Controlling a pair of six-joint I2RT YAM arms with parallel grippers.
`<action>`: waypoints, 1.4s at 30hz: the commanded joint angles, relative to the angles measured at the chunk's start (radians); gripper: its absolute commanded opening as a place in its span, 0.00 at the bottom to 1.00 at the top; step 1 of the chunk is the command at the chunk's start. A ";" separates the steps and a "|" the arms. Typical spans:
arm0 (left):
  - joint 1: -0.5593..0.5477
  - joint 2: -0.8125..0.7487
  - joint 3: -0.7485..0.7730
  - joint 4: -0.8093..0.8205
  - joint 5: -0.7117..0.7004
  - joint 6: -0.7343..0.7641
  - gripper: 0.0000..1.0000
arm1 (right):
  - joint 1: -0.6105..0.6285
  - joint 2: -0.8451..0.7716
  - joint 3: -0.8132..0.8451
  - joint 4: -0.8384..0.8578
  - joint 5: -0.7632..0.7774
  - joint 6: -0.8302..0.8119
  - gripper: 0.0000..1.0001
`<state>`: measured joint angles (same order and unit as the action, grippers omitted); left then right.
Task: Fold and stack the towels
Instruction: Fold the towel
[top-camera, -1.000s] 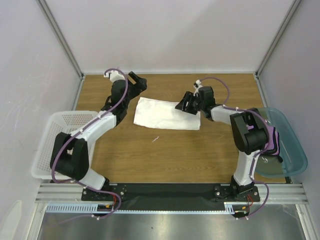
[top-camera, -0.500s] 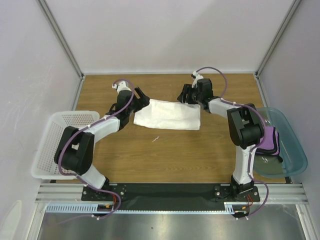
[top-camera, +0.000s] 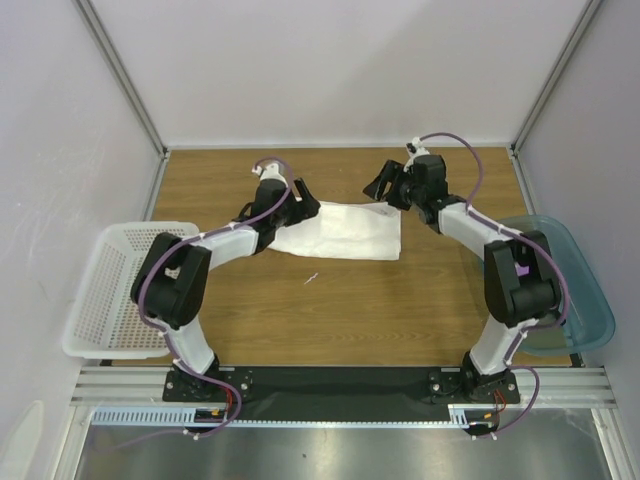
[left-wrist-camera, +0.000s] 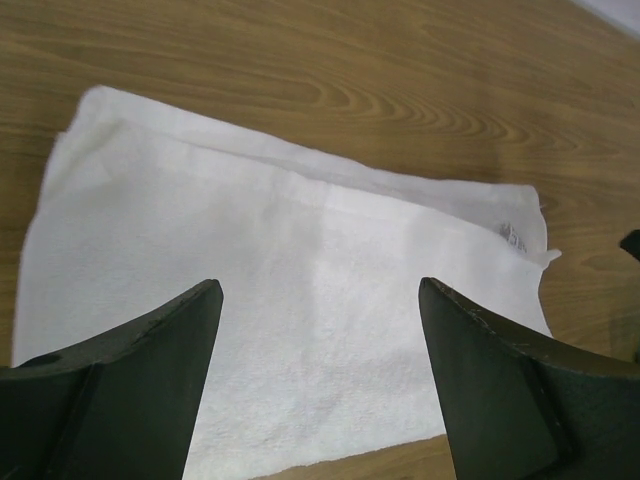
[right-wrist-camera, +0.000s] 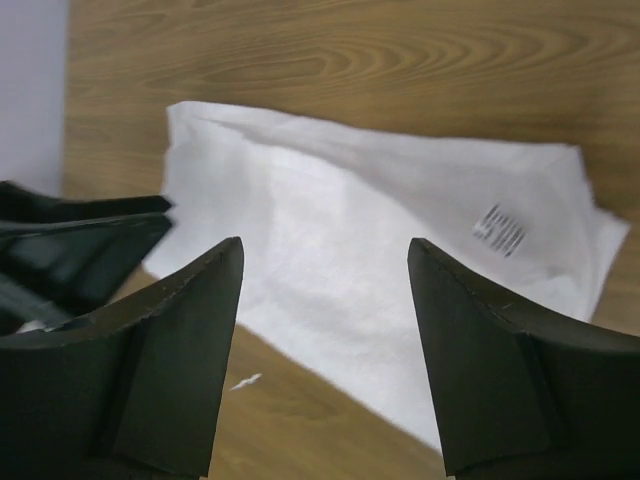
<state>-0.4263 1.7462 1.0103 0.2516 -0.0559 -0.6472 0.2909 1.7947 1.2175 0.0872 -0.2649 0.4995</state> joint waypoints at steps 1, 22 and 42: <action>-0.017 0.058 0.057 0.038 0.044 0.003 0.85 | -0.001 -0.046 -0.108 0.072 -0.016 0.191 0.72; -0.019 0.185 0.094 0.008 0.059 0.008 0.85 | -0.033 0.166 -0.029 0.161 0.101 0.119 0.71; -0.016 0.102 0.197 -0.190 -0.061 0.168 0.85 | -0.050 0.154 0.019 0.194 0.060 -0.022 0.66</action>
<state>-0.4431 1.9316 1.1419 0.1398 -0.0544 -0.5598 0.2462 2.0350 1.1934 0.2932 -0.1848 0.5591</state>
